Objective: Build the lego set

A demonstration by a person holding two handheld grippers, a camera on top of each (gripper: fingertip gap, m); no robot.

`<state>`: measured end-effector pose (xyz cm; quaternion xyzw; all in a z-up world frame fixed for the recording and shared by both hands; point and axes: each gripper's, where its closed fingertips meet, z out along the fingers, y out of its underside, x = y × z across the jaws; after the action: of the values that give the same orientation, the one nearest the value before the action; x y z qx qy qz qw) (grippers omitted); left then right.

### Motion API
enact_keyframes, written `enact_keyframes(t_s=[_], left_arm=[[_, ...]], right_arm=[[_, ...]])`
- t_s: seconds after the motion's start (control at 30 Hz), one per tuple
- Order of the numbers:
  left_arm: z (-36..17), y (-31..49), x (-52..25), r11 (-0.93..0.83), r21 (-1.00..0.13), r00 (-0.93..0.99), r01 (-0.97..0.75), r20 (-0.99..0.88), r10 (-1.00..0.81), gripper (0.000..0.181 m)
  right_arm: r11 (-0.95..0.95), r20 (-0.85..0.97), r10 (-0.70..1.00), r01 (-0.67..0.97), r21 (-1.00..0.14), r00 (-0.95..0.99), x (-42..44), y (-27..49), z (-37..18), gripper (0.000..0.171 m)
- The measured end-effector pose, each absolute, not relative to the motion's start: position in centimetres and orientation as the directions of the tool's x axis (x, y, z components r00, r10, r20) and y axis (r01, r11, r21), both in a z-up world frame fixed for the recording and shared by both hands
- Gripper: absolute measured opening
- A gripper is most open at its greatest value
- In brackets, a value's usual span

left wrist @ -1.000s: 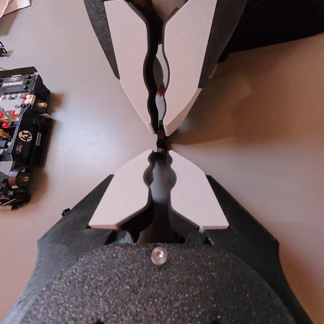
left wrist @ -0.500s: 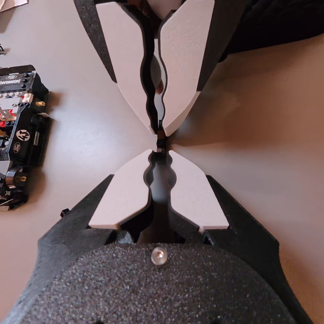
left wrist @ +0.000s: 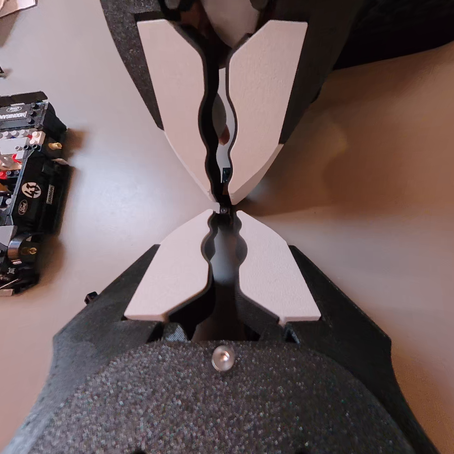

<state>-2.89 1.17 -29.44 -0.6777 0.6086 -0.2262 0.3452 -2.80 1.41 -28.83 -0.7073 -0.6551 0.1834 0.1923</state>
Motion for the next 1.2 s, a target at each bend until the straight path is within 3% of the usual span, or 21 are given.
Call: enact_keyframes(t_s=[0.1,0.17,0.27,0.37,0.47,0.57,0.7,0.93,1.2], left_arm=[[-29.4,1.1,-2.9,-0.013,-0.745,0.152,-0.667,-0.119,-0.981,0.012],[-29.3,1.0,-3.1,-0.01,-0.748,0.155,-0.664,-0.125,-0.98,0.013],[-29.2,0.6,-3.6,0.003,-0.749,0.137,-0.662,-0.125,-0.983,0.039],[-28.1,0.4,-4.3,-0.022,-0.791,0.145,-0.612,-0.085,-0.986,0.046],[-25.5,1.6,-5.7,-0.06,-0.85,0.212,-0.523,-0.061,-0.975,0.04],[-24.1,4.9,-8.5,-0.154,-0.876,0.403,-0.457,-0.05,-0.914,0.019],[-26.4,8.6,-11.5,-0.324,-0.832,0.597,-0.449,-0.01,-0.802,0.02],[-29.4,10.3,-10.7,-0.391,-0.698,0.605,-0.599,-0.076,-0.792,0.018],[-29.7,10.7,-10.4,-0.408,-0.685,0.617,-0.603,-0.077,-0.783,0.008]], right_arm=[[-0.076,-0.025,0.997,0.836,-0.543,0.074,-2.9,1.3,-28.7,0.008],[-0.098,-0.058,0.995,0.774,-0.625,0.079,-3.3,1.4,-27.6,0.024],[-0.184,-0.112,0.982,0.662,-0.727,0.149,-3.4,2.6,-25.8,0.029],[-0.214,-0.11,0.972,0.582,-0.784,0.209,-2.8,3.9,-25.3,0.029],[-0.229,-0.105,0.961,0.528,-0.818,0.255,-2.0,4.6,-25.3,0.026],[-0.214,-0.069,0.954,0.502,-0.838,0.293,-1.2,5.3,-25.2,0.023],[-0.199,-0.05,0.947,0.456,-0.867,0.318,-0.7,5.7,-24.2,0.022],[-0.156,-0.008,0.949,0.445,-0.882,0.316,-0.1,5.3,-23.3,0.019],[-0.179,-0.037,0.945,0.42,-0.89,0.324,0.3,5.3,-23.4,0.015]])
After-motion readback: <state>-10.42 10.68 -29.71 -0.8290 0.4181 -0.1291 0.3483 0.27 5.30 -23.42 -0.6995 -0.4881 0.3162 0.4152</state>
